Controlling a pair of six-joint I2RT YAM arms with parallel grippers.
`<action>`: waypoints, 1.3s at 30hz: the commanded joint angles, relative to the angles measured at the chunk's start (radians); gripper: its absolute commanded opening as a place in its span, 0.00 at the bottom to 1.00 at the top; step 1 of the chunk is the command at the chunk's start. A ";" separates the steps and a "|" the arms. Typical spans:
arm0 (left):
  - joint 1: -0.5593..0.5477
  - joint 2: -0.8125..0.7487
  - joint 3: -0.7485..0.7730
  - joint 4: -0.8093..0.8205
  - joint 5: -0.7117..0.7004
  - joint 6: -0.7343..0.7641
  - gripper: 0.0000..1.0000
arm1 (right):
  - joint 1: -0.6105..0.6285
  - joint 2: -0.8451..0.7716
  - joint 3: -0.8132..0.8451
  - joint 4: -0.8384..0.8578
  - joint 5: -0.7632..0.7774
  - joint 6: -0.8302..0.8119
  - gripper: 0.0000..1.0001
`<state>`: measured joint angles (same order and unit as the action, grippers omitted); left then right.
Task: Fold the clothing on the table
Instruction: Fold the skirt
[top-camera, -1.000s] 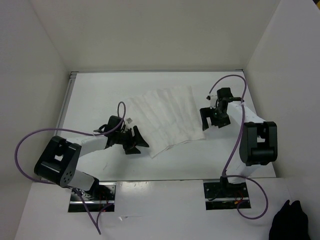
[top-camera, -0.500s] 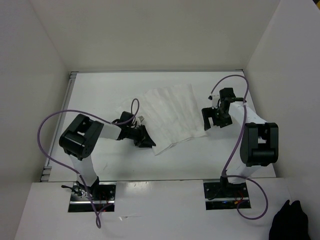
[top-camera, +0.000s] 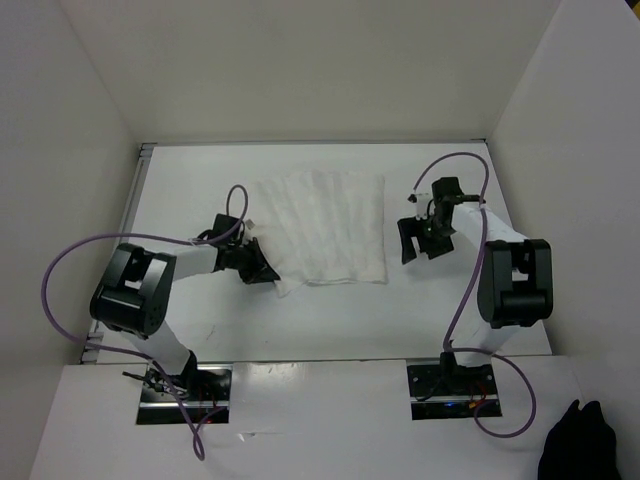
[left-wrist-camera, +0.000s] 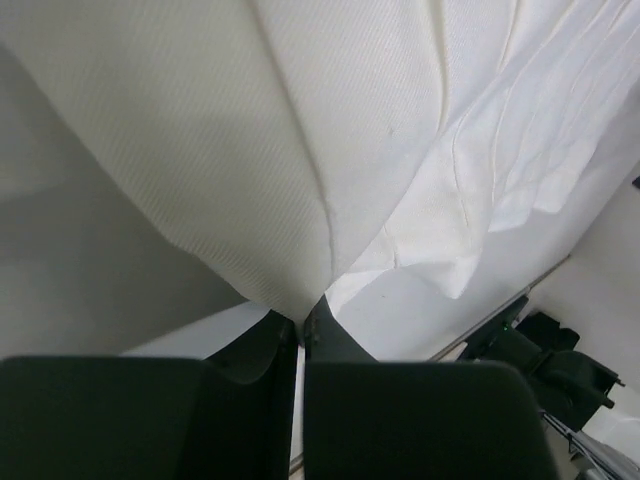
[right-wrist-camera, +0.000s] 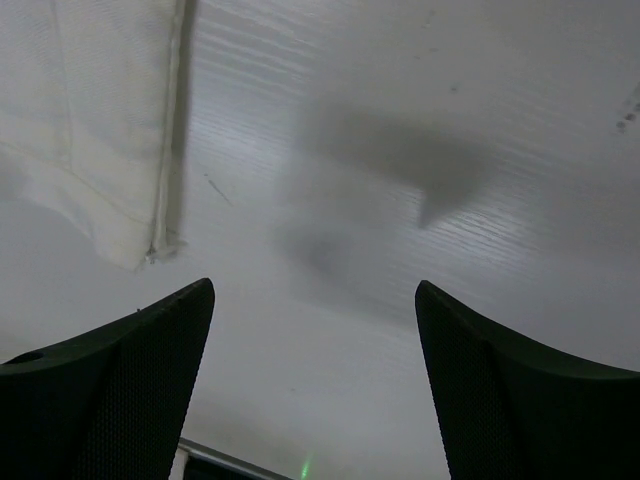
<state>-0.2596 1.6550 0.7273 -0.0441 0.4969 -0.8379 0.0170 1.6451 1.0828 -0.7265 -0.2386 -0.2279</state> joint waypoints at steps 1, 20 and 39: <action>0.083 -0.018 0.061 -0.105 -0.020 0.102 0.02 | 0.035 0.018 0.057 -0.005 -0.132 0.044 0.86; 0.062 -0.235 -0.083 -0.129 0.032 0.043 0.69 | 0.153 0.111 -0.029 0.093 -0.360 0.171 0.84; -0.018 -0.063 -0.065 -0.066 0.005 0.034 0.57 | 0.175 0.182 0.012 0.096 -0.366 0.171 0.55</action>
<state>-0.2638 1.5658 0.6605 -0.1062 0.5480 -0.8177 0.1837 1.8187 1.0786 -0.6628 -0.5976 -0.0536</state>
